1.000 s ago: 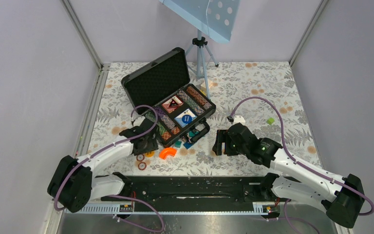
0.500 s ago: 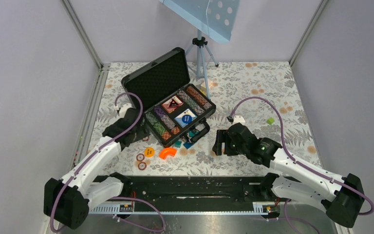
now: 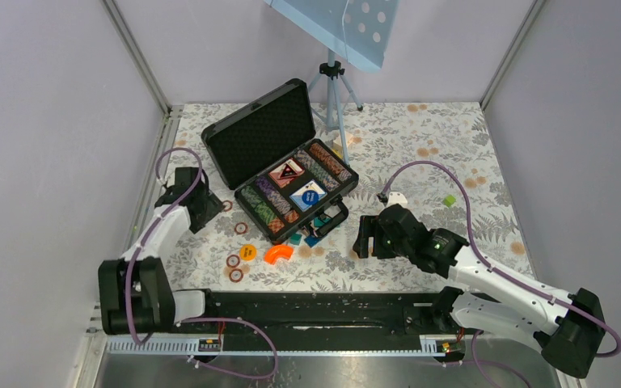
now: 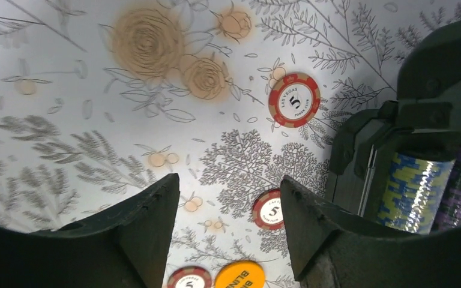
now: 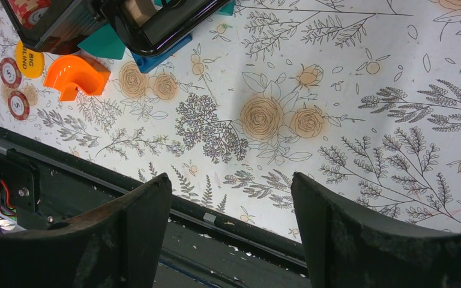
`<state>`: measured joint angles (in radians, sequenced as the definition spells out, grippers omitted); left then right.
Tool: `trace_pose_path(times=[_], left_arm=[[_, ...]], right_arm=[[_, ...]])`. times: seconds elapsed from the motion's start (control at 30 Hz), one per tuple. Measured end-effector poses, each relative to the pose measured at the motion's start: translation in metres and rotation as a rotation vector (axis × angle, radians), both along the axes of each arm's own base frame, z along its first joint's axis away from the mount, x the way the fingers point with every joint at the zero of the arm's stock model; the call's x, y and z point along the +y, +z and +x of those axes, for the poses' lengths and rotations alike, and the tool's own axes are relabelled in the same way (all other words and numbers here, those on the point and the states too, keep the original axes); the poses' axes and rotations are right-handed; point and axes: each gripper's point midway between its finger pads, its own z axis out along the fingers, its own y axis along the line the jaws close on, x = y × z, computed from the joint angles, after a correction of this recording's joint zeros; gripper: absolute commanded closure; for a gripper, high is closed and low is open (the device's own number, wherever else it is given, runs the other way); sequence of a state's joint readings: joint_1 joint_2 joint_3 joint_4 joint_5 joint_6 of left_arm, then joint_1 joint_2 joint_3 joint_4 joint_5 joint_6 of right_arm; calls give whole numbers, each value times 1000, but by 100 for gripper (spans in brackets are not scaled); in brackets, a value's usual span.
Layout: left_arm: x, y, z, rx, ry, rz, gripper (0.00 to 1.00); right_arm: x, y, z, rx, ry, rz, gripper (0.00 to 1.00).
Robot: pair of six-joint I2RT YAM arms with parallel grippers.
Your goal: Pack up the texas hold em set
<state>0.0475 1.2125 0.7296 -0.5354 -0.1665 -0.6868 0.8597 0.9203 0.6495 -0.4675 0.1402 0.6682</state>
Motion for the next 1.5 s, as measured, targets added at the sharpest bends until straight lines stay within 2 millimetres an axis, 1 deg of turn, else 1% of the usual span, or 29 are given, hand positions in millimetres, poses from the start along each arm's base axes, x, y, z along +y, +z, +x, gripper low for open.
trace_pose_path(times=[0.17, 0.23, 0.3, 0.5, 0.63, 0.8, 0.97, 1.13, 1.37, 1.5], left_arm=[[-9, -28, 14, 67, -7, -58, 39], [-10, -32, 22, 75, -5, -64, 38], [-9, -31, 32, 63, -3, -65, 37], [-9, -19, 58, 12, -6, -66, 36], [-8, -22, 69, 19, -6, -65, 35], [-12, -33, 71, 69, -18, -48, 34], [-7, -41, 65, 147, -11, 12, 32], [-5, -50, 59, 201, -8, 32, 29], [-6, -50, 58, 206, -10, 33, 27], [-8, -49, 64, 181, -15, 29, 27]], right_arm=[[-1, 0, 0, 0, 1, -3, 20], [-1, 0, -1, 0, 5, -7, 20], [-2, -1, -1, 1, 6, -11, 20], [-4, -2, -1, -3, 7, -24, 20], [-4, -4, 0, -1, 9, -31, 19], [-5, -5, 1, -4, 10, -43, 19], [-6, -5, 1, -8, 11, -49, 19], [-7, -5, 2, -13, 9, -49, 19], [-7, -4, 2, -15, 9, -49, 19], [-7, -4, 2, -15, 9, -49, 19]])
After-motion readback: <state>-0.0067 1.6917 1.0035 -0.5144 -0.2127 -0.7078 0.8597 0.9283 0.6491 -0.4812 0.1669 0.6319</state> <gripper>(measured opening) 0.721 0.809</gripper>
